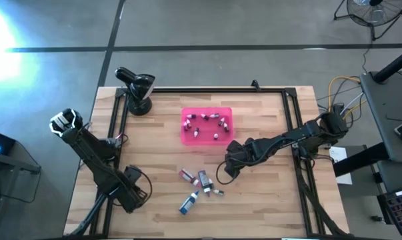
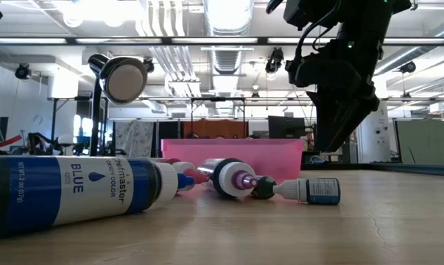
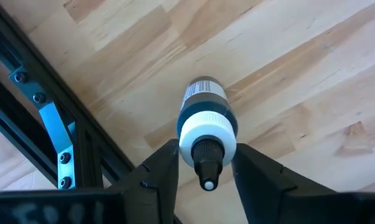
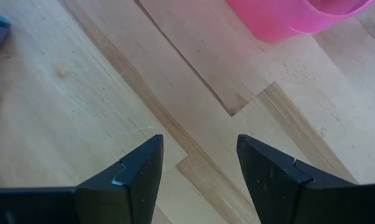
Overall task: Pick & Place food coloring
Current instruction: Put the black food coloring bottle into the pink bin
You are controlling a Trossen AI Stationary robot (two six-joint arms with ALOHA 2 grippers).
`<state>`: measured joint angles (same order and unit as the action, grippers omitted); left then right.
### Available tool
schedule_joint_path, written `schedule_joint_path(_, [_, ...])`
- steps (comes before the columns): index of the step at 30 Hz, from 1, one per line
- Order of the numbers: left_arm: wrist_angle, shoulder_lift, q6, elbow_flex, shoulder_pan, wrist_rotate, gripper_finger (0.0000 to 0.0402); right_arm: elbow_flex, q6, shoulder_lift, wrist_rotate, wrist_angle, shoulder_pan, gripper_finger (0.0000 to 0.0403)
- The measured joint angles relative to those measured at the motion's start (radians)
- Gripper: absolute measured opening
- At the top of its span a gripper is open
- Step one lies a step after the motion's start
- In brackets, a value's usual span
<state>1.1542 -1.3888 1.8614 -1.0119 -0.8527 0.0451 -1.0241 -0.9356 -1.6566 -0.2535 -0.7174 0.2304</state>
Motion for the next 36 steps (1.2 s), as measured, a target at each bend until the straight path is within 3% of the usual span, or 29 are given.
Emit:
schedule_joint_path(8, [0.000, 0.000, 0.000, 0.000, 0.000, 0.006, 0.0151, 0.000, 0.000, 0.000, 0.000, 0.000, 0.000, 0.0201])
schedule_joint_path(23, [-0.003, 0.009, 0.009, -0.001, 0.000, -0.055, 0.0151, 0.000, 0.000, 0.000, 0.000, 0.000, 0.000, 0.0201])
schedule_joint_path(36, [-0.011, 0.012, 0.006, -0.003, 0.000, -0.029, 0.0131, 0.000, 0.000, 0.000, 0.000, 0.000, 0.000, 0.0201])
